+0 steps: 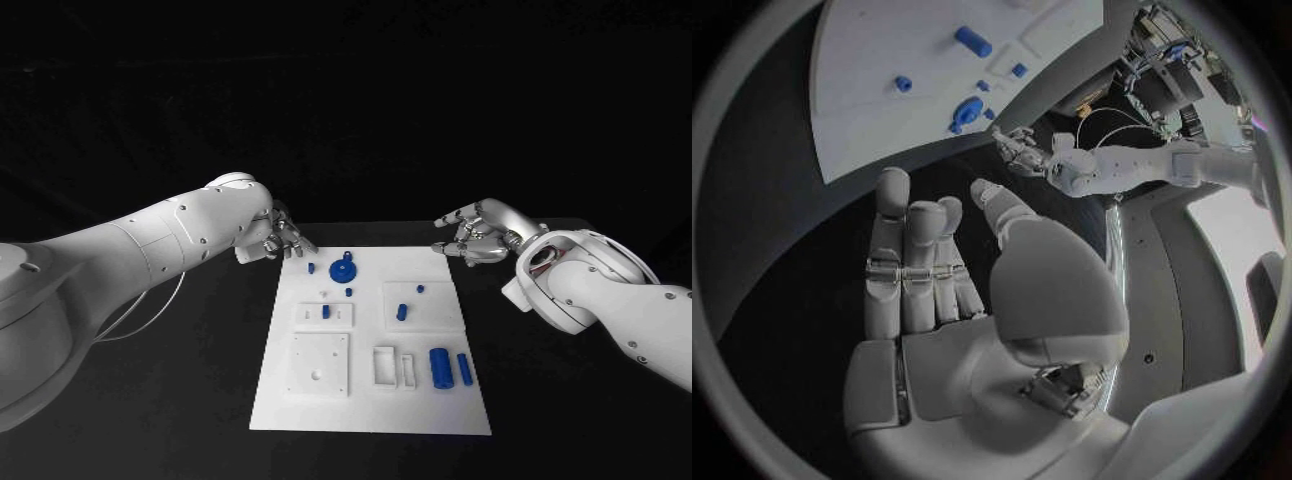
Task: Assemble the parts on the task board
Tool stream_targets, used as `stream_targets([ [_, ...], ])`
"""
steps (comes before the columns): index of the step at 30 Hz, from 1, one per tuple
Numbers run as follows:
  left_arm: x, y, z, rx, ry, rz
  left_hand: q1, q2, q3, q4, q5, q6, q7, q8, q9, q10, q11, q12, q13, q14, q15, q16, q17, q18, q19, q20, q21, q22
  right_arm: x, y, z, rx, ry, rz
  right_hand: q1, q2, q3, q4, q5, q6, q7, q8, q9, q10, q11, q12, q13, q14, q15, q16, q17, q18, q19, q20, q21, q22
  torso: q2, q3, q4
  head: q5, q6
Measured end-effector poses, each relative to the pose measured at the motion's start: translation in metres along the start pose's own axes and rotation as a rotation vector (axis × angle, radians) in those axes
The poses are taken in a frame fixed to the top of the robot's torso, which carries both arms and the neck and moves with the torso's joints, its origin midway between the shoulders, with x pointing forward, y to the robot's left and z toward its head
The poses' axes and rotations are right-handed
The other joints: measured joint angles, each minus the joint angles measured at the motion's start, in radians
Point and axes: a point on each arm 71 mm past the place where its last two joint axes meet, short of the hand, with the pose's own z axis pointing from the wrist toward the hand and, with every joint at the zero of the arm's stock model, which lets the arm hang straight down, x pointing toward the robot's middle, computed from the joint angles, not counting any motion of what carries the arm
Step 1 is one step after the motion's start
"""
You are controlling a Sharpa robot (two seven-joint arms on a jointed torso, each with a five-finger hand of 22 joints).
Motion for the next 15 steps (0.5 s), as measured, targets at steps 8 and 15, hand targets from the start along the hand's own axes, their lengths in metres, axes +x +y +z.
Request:
stream_targets([
  [8, 0.009, -0.002, 0.003, -0.002, 0.049, 0.044, -0.032, -0.058, 0.04, 0.04, -0.075, -0.009, 0.0, -0.037, 0.045, -0.012, 0.0, 0.001, -0.009, -0.004, 0.004, -0.009, -0.027, 0.0, -0.017, -0.002, -0.034, 0.0, -0.002, 0.001, 0.0, -0.003, -0.004, -0.001, 0.0, 0.0, 0.0, 0.0, 0.005, -0.004, -0.004, 0.0, 0.0, 0.0, 0.0, 0.0, 0.0, 0.0, 0.0, 0.0, 0.0, 0.0, 0.0, 0.0, 0.0, 0.0, 0.005, -0.0024, -0.001, -0.003, 0.004],
  [15, 0.014, -0.002, 0.006, 0.002, 0.073, 0.059, -0.04, -0.167, 0.098, 0.157, -0.124, 0.002, -0.001, -0.062, 0.035, -0.012, 0.0, -0.009, -0.015, -0.006, 0.002, -0.009, -0.028, 0.0, -0.017, -0.002, -0.04, 0.0, -0.003, 0.002, 0.0, -0.006, -0.005, -0.001, 0.0, 0.0, 0.0, 0.0, 0.005, -0.006, -0.001, 0.0, 0.0, 0.0, 0.0, 0.0, 0.0, 0.0, 0.0, 0.0, 0.0, 0.0, 0.0, 0.0, 0.0, 0.0, 0.005, -0.0015, -0.0018, -0.003, 0.001],
])
